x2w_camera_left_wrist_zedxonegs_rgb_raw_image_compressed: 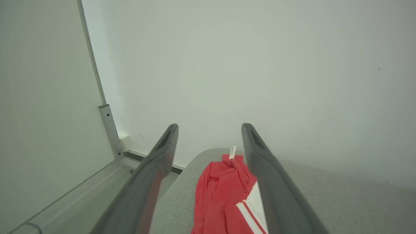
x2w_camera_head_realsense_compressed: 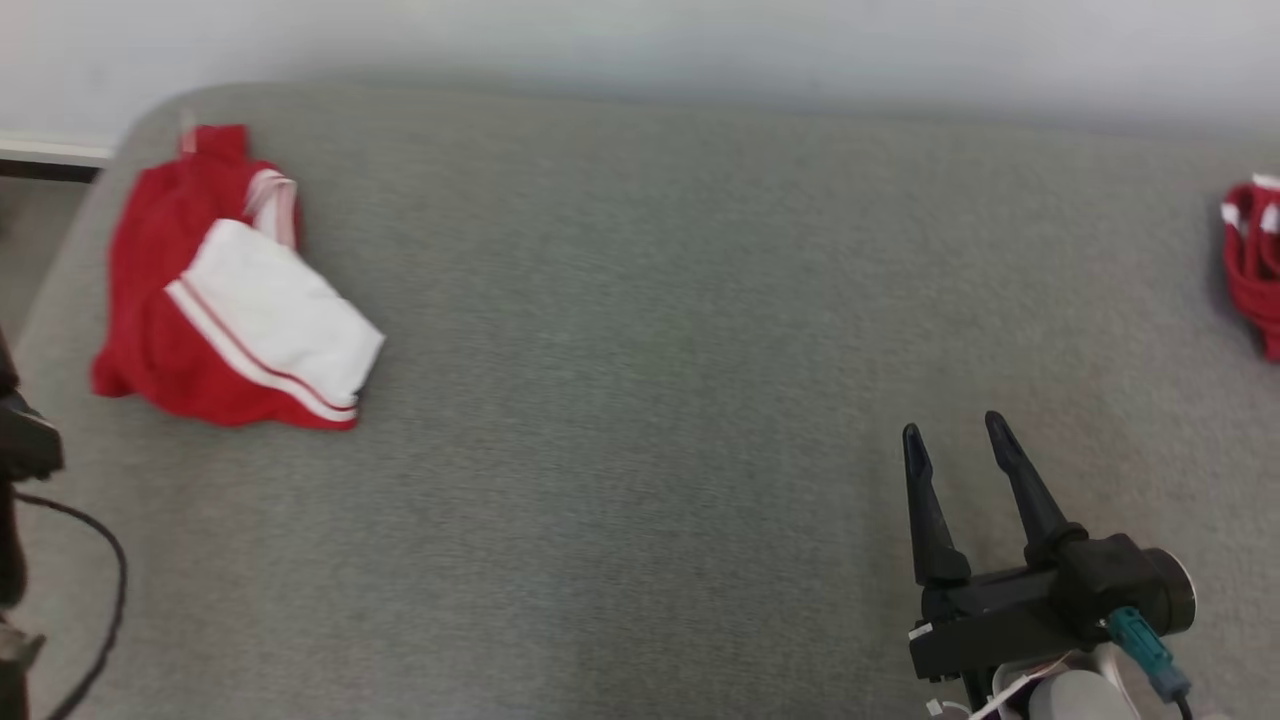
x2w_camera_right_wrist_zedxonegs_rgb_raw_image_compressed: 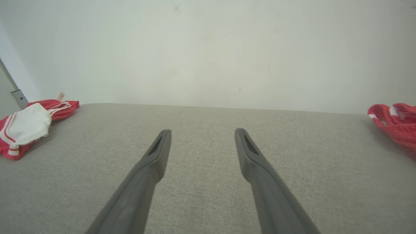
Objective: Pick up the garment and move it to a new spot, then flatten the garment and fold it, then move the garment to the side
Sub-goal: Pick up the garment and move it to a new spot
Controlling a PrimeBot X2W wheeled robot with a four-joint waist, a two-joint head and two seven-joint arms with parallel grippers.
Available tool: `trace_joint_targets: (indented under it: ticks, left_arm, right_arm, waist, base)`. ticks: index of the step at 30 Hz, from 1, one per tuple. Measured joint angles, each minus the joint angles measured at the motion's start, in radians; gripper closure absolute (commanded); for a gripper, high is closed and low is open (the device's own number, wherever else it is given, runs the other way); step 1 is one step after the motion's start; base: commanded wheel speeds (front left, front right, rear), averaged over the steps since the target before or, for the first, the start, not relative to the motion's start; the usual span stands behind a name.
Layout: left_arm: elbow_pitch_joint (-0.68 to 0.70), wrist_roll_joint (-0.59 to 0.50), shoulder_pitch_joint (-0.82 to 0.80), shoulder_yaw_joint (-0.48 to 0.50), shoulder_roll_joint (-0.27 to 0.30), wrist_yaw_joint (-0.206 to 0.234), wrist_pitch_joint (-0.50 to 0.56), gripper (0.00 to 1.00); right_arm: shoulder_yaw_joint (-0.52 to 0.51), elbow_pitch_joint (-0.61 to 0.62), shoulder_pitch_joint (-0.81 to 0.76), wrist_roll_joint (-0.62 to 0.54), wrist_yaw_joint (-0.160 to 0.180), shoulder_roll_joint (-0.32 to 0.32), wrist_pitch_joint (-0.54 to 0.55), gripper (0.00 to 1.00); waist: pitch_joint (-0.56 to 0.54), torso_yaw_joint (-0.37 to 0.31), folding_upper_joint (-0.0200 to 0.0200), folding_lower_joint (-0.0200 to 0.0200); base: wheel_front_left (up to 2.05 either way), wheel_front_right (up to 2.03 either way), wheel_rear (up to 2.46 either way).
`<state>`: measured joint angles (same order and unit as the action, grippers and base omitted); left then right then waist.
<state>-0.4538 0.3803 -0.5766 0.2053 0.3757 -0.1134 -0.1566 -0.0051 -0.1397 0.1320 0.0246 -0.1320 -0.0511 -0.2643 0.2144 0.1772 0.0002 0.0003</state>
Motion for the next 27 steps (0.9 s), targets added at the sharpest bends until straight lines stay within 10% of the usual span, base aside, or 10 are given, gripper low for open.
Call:
trace_joint_targets:
  ticks: [27]
  left_arm:
    - [-0.466, 0.148, -0.221, -0.106, 0.164, -0.018, 0.429, 0.0]
  right_arm:
    - [-0.01, 0.048, 0.064, 0.0, 0.0, -0.001, 0.0, 0.0]
  waist:
    - [0.239, -0.202, -0.0002, -0.0003]
  base:
    - [0.0, 0.0, 0.0]
